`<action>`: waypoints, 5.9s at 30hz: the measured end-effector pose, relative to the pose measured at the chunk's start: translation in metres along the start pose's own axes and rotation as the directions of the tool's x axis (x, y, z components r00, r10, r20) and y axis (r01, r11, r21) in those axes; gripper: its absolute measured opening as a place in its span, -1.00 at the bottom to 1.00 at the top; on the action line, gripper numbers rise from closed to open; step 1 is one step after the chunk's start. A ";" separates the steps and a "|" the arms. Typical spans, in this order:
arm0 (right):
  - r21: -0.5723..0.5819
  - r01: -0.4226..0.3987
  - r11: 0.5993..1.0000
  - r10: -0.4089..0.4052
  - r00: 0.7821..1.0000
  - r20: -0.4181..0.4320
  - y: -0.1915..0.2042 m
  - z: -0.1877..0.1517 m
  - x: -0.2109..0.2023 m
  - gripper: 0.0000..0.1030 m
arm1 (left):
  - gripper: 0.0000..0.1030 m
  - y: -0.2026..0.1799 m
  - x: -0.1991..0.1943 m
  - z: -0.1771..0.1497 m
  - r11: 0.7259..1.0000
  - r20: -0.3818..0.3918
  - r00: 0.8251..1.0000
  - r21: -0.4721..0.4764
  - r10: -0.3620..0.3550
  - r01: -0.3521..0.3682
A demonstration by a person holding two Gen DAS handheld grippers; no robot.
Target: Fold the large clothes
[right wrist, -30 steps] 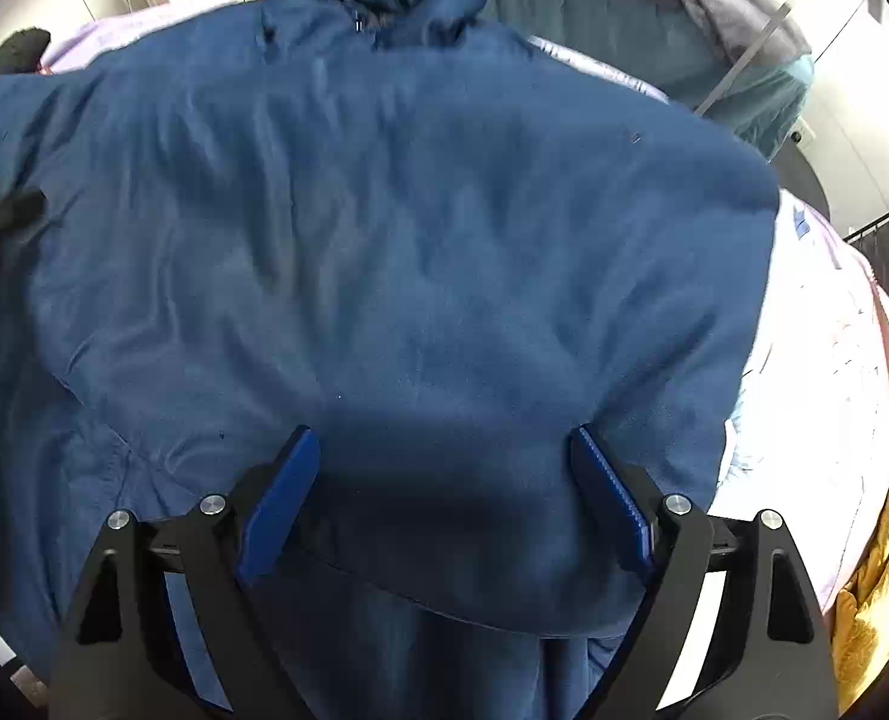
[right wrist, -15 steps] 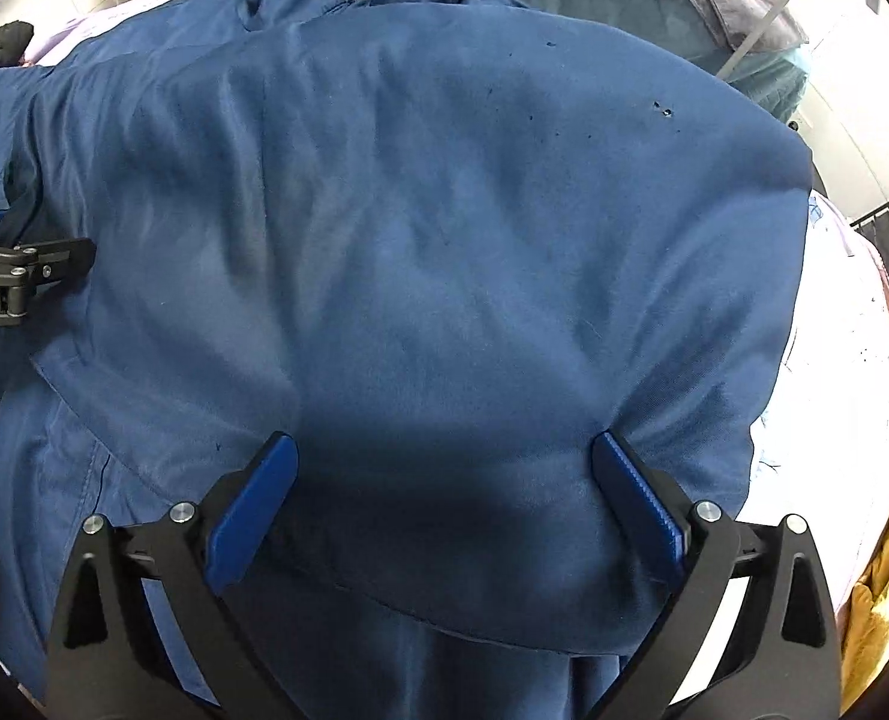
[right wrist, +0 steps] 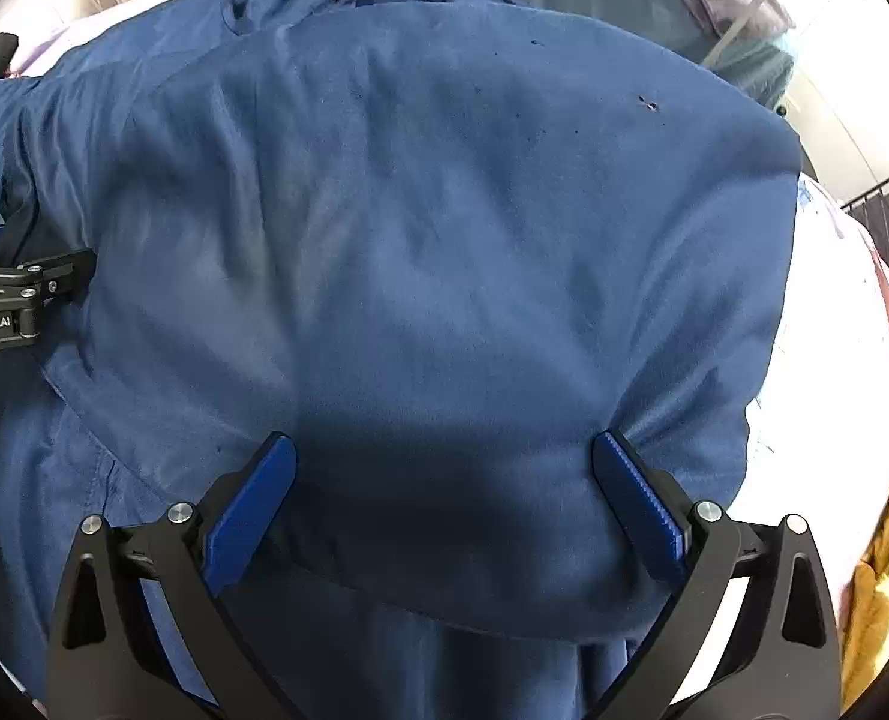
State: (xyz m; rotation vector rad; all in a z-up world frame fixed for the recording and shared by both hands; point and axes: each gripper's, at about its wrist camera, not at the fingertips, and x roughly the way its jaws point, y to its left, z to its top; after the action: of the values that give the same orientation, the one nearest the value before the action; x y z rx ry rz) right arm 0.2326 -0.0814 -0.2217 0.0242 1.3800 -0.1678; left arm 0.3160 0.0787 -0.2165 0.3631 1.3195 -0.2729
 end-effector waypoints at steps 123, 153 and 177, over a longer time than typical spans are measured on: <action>0.146 -0.302 0.942 0.292 0.953 0.085 -0.022 -0.045 -0.088 0.89 | 0.88 0.006 -0.096 -0.132 0.947 0.056 0.959 -0.147 -0.279 0.284; -0.100 -0.193 0.976 0.188 0.981 -0.057 0.051 -0.013 -0.052 0.81 | 0.88 0.079 -0.089 -0.195 0.920 -0.008 0.980 -0.347 -0.199 0.184; -0.017 -0.243 0.970 0.238 0.960 -0.149 -0.023 -0.192 -0.093 0.81 | 0.88 0.117 -0.115 -0.281 0.967 -0.042 0.994 -0.239 -0.100 0.088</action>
State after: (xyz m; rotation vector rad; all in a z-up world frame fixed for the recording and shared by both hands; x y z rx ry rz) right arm 0.0261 -0.0725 -0.1660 0.1774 1.5132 0.0637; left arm 0.0863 0.2992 -0.1504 0.1064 1.4073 -0.1827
